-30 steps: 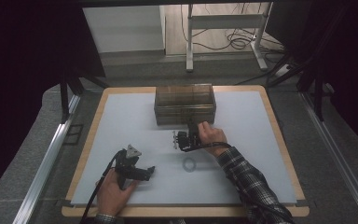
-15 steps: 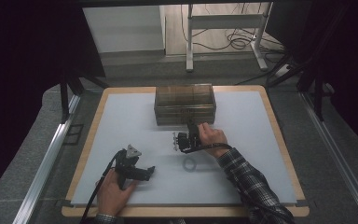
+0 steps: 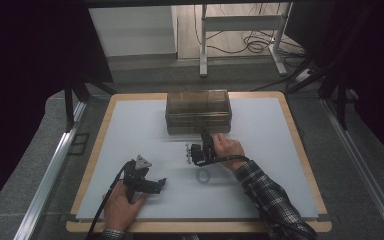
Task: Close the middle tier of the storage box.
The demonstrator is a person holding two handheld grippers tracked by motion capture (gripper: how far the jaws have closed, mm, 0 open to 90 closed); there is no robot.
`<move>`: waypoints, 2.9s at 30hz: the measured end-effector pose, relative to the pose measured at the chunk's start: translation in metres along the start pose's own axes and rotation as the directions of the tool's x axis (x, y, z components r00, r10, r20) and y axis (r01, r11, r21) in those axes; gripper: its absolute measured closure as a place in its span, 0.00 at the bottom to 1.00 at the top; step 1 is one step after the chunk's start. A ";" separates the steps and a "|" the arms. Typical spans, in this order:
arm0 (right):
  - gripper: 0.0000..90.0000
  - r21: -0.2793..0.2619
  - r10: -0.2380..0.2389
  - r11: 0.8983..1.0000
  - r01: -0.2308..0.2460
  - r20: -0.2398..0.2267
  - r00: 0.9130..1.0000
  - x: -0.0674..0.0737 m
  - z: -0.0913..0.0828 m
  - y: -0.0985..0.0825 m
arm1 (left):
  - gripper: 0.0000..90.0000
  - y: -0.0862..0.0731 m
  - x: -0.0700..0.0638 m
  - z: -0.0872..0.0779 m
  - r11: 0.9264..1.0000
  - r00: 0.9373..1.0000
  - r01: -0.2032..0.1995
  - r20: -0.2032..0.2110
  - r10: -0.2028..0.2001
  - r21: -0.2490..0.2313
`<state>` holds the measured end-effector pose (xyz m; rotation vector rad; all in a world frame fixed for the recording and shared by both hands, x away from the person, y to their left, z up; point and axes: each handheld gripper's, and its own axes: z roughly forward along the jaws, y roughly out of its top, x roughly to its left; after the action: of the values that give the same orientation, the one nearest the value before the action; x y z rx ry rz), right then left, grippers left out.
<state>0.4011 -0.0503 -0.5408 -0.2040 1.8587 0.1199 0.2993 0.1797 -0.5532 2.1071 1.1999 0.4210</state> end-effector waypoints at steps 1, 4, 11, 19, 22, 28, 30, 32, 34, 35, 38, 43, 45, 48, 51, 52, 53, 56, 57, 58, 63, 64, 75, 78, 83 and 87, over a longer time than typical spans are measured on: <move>0.88 -0.007 0.001 1.000 -0.001 -0.004 1.000 0.000 -0.001 0.000 | 0.00 0.000 0.000 0.000 1.000 1.000 0.000 0.000 0.000 0.000; 0.88 0.000 -0.005 1.000 0.005 -0.001 1.000 0.001 -0.002 0.000 | 0.00 0.000 0.000 0.000 1.000 1.000 0.000 0.000 0.000 0.000; 0.88 -0.010 -0.008 1.000 0.008 0.007 1.000 0.002 -0.003 -0.001 | 0.00 0.000 0.000 0.000 1.000 1.000 0.000 0.000 0.000 0.000; 0.84 -0.014 -0.007 1.000 0.007 0.001 1.000 0.001 -0.005 -0.002 | 0.00 0.000 0.000 0.000 1.000 1.000 0.000 0.000 0.000 0.000; 0.83 -0.025 0.003 1.000 -0.003 -0.003 1.000 0.001 -0.007 -0.001 | 0.00 0.000 0.000 0.000 1.000 1.000 0.000 0.000 0.000 0.000; 0.81 -0.035 0.038 0.999 -0.040 -0.044 0.998 -0.006 -0.011 -0.002 | 0.00 0.000 0.000 0.000 1.000 1.000 0.000 0.000 0.000 0.000; 0.81 -0.037 0.044 0.998 -0.046 -0.049 0.998 -0.007 -0.012 -0.003 | 0.00 0.000 0.000 0.000 1.000 1.000 0.000 0.000 0.000 0.000; 0.80 -0.041 0.058 0.997 -0.061 -0.069 0.996 -0.010 -0.013 -0.005 | 0.00 0.000 0.000 0.000 1.000 1.000 0.000 0.000 0.000 0.000; 0.80 -0.045 0.071 0.996 -0.074 -0.082 0.994 -0.011 -0.012 -0.006 | 0.00 0.000 0.000 0.000 1.000 1.000 0.000 0.000 0.000 0.000; 0.79 -0.050 0.088 0.994 -0.093 -0.096 0.991 -0.013 -0.013 -0.007 | 0.00 0.000 0.000 0.000 1.000 1.000 0.001 0.000 -0.001 -0.001; 0.79 -0.054 0.096 0.993 -0.103 -0.120 0.988 -0.015 -0.014 -0.008 | 0.00 0.000 0.000 0.000 1.000 1.000 0.004 0.000 -0.004 -0.004; 0.76 -0.066 0.116 0.990 -0.128 -0.167 0.979 -0.020 -0.014 -0.010 | 0.00 0.000 0.000 0.000 1.000 1.000 0.005 0.000 -0.005 -0.004; 0.75 -0.062 0.128 0.988 -0.142 -0.189 0.974 -0.022 -0.014 -0.011 | 0.00 0.000 0.000 0.000 1.000 1.000 0.005 0.000 -0.005 -0.004; 0.71 -0.061 0.139 0.986 -0.155 -0.209 0.968 -0.025 -0.015 -0.012 | 0.00 0.000 0.000 0.000 1.000 1.000 0.002 0.000 -0.002 -0.002; 0.70 -0.058 0.151 0.984 -0.170 -0.240 0.959 -0.029 -0.015 -0.014 | 0.00 0.000 0.000 0.000 1.000 1.000 -0.003 -0.002 0.003 0.000; 0.70 -0.058 0.151 0.984 -0.170 -0.240 0.959 -0.029 -0.015 -0.014 | 0.00 0.000 0.000 0.000 1.000 1.000 -0.003 -0.002 0.003 0.000; 0.69 -0.056 0.162 0.982 -0.183 -0.258 0.952 -0.031 -0.015 -0.015 | 0.00 0.000 0.000 0.000 1.000 1.000 -0.004 0.000 0.004 0.000; 0.69 -0.056 0.171 0.980 -0.193 -0.268 0.948 -0.033 -0.014 -0.016 | 0.00 0.000 0.000 0.000 1.000 1.000 -0.004 0.000 0.004 0.000; 0.69 -0.057 0.181 0.977 -0.204 -0.280 0.943 -0.034 -0.014 -0.017 | 0.00 0.000 0.000 0.000 1.000 1.000 -0.004 0.000 0.004 0.000; 0.69 -0.057 0.181 0.977 -0.204 -0.280 0.943 -0.034 -0.014 -0.017 | 0.00 0.000 0.000 0.000 1.000 1.000 -0.004 0.000 0.004 0.000; 0.69 -0.054 0.189 0.975 -0.215 -0.304 0.934 -0.039 -0.015 -0.020 | 0.00 0.000 0.000 0.000 1.000 1.000 -0.004 0.000 0.004 0.000; 0.69 -0.057 0.190 0.974 -0.218 -0.310 0.931 -0.040 -0.015 -0.020 | 0.00 0.000 0.000 0.000 1.000 1.000 -0.004 0.000 0.004 0.000; 0.69 -0.056 0.237 0.955 -0.292 -0.449 0.861 -0.058 -0.012 -0.029 | 0.00 0.000 0.000 0.000 1.000 1.000 -0.001 0.000 0.001 0.000; 0.68 -0.054 0.247 0.949 -0.310 -0.483 0.840 -0.062 -0.010 -0.033 | 0.00 0.000 0.000 0.000 1.000 1.000 0.000 0.000 0.000 0.000; 0.68 -0.039 0.285 0.931 -0.362 -0.541 0.791 -0.070 -0.004 -0.041 | 0.00 0.000 0.000 0.000 1.000 1.000 -0.001 0.000 0.001 0.000; 0.68 -0.030 0.303 0.919 -0.394 -0.587 0.751 -0.077 -0.001 -0.046 | 0.00 0.000 0.000 0.000 1.000 1.000 -0.001 0.000 0.001 0.000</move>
<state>0.4315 -0.0899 -0.4662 0.0184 2.4860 0.5141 0.2994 0.1798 -0.5532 2.1076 1.1989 0.4210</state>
